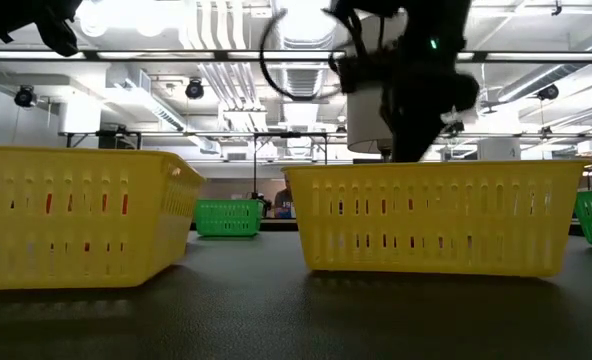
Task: Stack baskets by color
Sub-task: Stack the top right red bin on top of the middle red bin
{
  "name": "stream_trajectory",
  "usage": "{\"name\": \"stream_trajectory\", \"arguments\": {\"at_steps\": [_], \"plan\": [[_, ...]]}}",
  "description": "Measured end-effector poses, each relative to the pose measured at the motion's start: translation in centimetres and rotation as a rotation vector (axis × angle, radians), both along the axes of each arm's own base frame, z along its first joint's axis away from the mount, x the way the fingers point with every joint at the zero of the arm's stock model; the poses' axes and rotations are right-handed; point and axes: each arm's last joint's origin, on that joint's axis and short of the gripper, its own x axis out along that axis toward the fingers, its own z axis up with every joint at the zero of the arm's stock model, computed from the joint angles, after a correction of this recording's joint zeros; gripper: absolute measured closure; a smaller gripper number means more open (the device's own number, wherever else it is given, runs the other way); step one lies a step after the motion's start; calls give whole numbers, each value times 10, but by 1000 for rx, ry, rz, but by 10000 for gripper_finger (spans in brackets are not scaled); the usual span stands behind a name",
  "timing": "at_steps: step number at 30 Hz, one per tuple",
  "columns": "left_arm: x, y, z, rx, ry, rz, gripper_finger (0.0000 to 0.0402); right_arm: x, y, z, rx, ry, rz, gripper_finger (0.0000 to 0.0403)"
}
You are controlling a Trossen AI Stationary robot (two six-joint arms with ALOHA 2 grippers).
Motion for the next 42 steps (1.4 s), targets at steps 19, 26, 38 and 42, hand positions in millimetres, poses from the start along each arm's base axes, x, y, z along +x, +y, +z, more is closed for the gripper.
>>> {"name": "stream_trajectory", "arguments": {"at_steps": [19, 26, 38, 42], "plan": [[0, 0, 0, -1, 0, 0, 379, 60, 14, 85, -253, -608, 183, 394], [-1, 0, 1, -6, -11, 0, 379, 85, 20, 82, -289, -803, 225, 394], [-1, 0, 1, -5, -8, 0, 379, 136, 26, 18, -285, -783, 279, 394], [-1, 0, 1, -5, -7, 1, 379, 149, 30, -2, -285, -720, 292, 394]]}}
